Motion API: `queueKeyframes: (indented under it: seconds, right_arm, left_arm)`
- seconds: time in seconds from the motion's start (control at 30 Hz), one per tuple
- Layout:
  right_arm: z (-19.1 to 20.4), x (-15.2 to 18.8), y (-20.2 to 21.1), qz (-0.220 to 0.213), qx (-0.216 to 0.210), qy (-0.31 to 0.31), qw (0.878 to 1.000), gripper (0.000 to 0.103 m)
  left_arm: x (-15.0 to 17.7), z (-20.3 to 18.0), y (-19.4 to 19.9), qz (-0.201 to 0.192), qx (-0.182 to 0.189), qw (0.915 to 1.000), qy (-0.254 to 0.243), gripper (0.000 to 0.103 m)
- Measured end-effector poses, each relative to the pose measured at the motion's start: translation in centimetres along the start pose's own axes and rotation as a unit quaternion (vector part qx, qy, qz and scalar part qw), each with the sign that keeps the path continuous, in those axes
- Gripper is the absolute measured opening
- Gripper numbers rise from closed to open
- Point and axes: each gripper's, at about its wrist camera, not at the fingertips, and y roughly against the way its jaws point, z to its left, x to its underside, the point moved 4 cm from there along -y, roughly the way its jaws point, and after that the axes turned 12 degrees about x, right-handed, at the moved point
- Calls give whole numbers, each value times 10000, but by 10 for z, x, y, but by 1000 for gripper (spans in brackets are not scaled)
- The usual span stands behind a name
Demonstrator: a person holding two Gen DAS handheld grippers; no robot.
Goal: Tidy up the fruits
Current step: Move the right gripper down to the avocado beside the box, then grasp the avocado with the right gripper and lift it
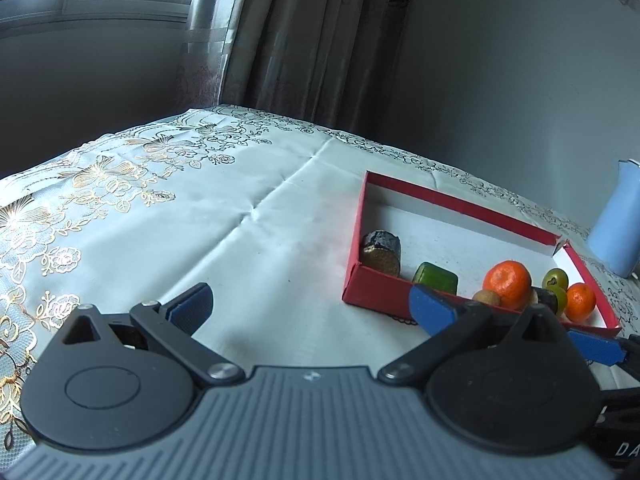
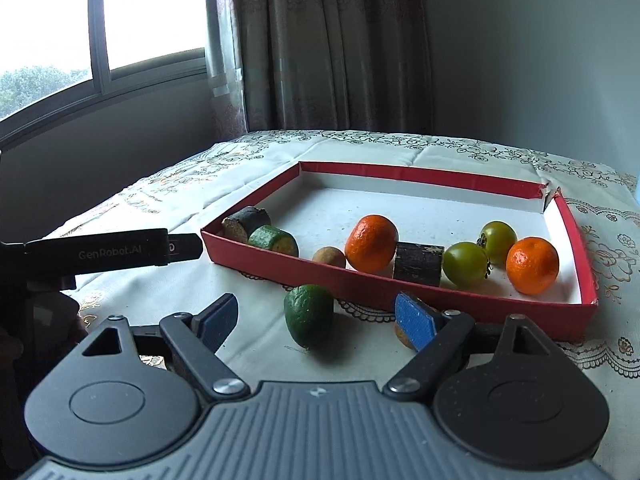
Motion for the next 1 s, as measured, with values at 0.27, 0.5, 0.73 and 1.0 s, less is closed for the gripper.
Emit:
queueKeyframes:
  seconds: [0.27, 0.5, 0.73, 1.0]
  right_arm:
    - [22, -1, -6, 71, 17, 473, 9989, 86]
    - [23, -2, -18, 271, 95, 516, 9983, 74]
    - [15, -1, -27, 429, 210, 344, 9983, 32]
    - [11, -4, -15, 217, 79, 168, 9996, 30]
  left_arm:
    - [0, 2, 1, 6, -9, 10000, 60, 103]
    - [0, 2, 1, 11, -2, 10000, 61, 103]
    - [1, 1, 0, 13, 10, 10000, 29, 103]
    - [1, 1, 0, 25, -9, 10000, 14, 103]
